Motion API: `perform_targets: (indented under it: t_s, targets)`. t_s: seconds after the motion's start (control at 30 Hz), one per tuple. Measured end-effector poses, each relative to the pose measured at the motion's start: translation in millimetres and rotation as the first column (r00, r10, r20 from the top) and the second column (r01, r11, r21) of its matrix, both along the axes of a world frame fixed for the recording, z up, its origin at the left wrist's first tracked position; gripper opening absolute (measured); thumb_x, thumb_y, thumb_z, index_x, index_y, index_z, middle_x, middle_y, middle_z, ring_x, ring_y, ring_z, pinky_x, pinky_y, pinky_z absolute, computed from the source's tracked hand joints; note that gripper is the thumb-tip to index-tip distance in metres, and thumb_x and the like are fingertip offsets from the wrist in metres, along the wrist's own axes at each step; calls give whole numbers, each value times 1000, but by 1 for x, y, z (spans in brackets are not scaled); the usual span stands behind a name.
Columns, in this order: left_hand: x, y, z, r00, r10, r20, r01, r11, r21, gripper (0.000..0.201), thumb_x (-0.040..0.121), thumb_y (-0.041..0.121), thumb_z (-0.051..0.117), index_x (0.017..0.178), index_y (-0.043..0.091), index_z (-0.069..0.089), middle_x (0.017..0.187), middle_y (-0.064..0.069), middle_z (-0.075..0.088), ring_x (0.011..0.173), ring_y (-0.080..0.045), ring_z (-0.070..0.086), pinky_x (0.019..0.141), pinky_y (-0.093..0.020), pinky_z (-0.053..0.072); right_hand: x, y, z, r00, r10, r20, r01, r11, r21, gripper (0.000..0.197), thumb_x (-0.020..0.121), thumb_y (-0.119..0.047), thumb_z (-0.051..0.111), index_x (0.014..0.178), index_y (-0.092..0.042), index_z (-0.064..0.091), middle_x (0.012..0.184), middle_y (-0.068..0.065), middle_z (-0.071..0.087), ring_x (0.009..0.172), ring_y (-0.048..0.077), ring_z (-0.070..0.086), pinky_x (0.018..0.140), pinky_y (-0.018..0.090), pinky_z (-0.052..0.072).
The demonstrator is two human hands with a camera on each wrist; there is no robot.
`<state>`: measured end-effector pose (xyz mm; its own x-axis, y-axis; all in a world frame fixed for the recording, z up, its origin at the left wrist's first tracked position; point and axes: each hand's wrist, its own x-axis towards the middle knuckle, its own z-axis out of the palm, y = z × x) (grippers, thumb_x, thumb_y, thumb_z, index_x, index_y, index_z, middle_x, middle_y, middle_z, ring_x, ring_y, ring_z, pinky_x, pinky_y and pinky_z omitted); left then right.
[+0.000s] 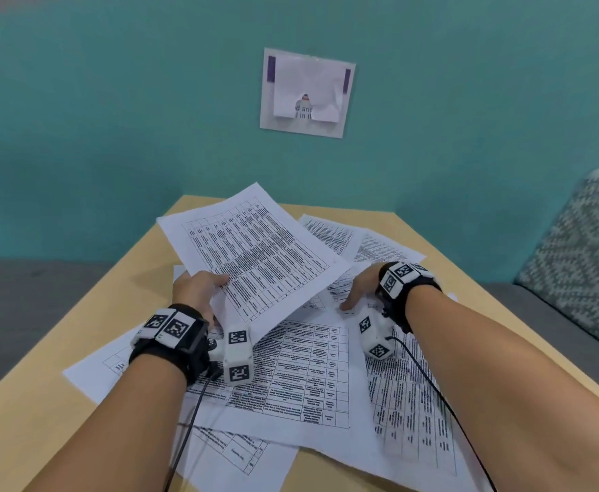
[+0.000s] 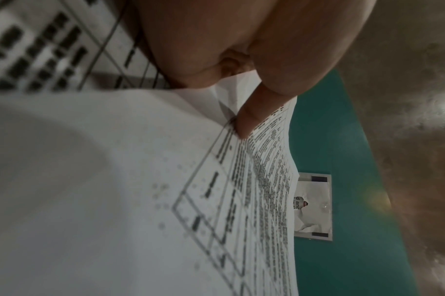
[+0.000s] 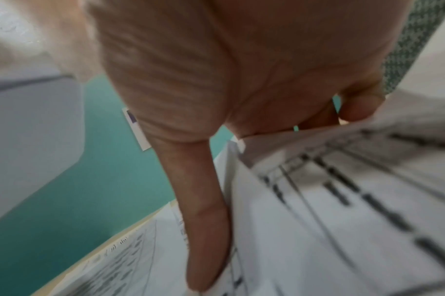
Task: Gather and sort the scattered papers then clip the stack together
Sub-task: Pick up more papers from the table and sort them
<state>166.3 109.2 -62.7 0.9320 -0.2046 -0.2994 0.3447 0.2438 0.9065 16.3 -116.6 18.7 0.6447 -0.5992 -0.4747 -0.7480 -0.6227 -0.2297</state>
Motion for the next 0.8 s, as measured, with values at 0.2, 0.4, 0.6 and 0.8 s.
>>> perform_targets:
  t_s: [0.2,0.4,0.6,0.8]
  targets:
    - [5,2,-5,1000,8,-15,-8,1000,-25,37,88,-8,71,122,1,61,138,-4,55,135,-29,48,119,-57,34,-10,-6,6,973,-123,194,105,989,101,28,83,-22,80,76,-10,56,83,8,57,82,27,59,76,35,52]
    - [4,5,-3,998,-12,-56,10,999,-39,36,88,-8,71,123,-2,60,136,-4,50,139,-42,48,114,-67,37,-3,0,13,991,-57,122,41,992,123,18,88,-25,74,89,-12,61,93,9,55,68,22,53,42,15,44]
    - [2,6,-3,998,-11,-56,7,997,-71,36,86,-10,71,117,1,56,140,-12,58,132,-42,55,112,-64,42,-10,11,7,986,-12,166,-3,996,89,37,88,-32,76,115,-10,62,117,13,61,98,25,57,75,24,49]
    - [4,11,-2,994,-34,-107,16,987,-157,65,80,-10,72,139,5,51,140,-16,60,122,-45,62,99,-74,48,-6,6,8,939,-102,328,99,995,25,48,77,-28,85,111,-3,62,105,10,59,92,28,56,73,29,48]
